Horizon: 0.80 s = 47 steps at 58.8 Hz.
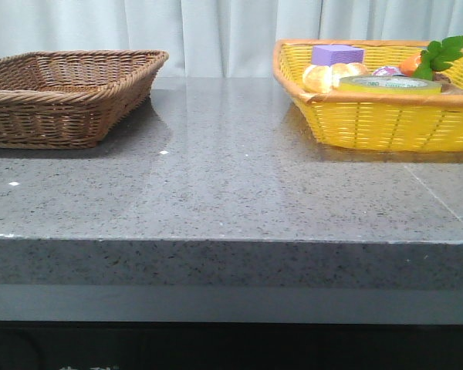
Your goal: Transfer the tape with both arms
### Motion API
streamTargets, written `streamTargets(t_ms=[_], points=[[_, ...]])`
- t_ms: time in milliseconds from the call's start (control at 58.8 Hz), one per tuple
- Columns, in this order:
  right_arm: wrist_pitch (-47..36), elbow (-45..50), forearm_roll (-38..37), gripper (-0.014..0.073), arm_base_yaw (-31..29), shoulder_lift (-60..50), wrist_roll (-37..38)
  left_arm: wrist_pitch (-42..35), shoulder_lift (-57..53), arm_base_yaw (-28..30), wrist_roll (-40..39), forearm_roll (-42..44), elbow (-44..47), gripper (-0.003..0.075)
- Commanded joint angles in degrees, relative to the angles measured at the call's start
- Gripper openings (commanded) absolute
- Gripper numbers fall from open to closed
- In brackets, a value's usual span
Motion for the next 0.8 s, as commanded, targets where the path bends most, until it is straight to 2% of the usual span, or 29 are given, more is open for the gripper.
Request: streamTargets(t_ms=[0,85,221,408,476,561,646,680,748,782], points=[[1.6,-8.1,-0.1,-0.0088,-0.2,3.7,-0.5,1.7,5.5,0.1,-0.7,-0.5,-7.8,-0.002],[4.2,-12.8,-0.1,-0.0081,-0.2,8.9,-0.5,5.3,12.0,0.1,-0.7,-0.5,-12.8,-0.002],[5.7,-18.1,-0.1,-0.0079,-0.2,17.5,-0.5,6.0,21.5,0.1,-0.7,-0.5,-17.8,-0.002],[4.7,-19.7,-0.1,-0.0074,-0.2,23.3,-0.5,6.0,25.4,0.1,-0.7,-0.5,-19.0,-0.0018],[4.7,-19.7,-0.1,-0.0016,-0.2,23.7,-0.5,5.6,25.4,0.1,-0.7,-0.5,-19.0,0.0006],[4.4,-19.6,-0.1,0.0174,-0.2,23.7,-0.5,5.0,25.4,0.1,-0.7,-0.5,-19.0,0.012],[4.2,-19.6,-0.1,0.0441,-0.2,23.7,-0.5,4.9,25.4,0.1,-0.7,-0.5,-19.0,0.0337],[3.8,-19.5,-0.1,0.0515,-0.2,23.7,-0.5,4.9,25.4,0.1,-0.7,-0.5,-19.0,0.0424],[2.6,-19.4,-0.1,0.0613,-0.2,23.7,-0.5,4.8,25.4,0.1,-0.7,-0.5,-19.0,0.0568],[2.2,-19.4,-0.1,0.0636,-0.2,23.7,-0.5,4.8,25.4,0.1,-0.7,-0.5,-19.0,0.0613]])
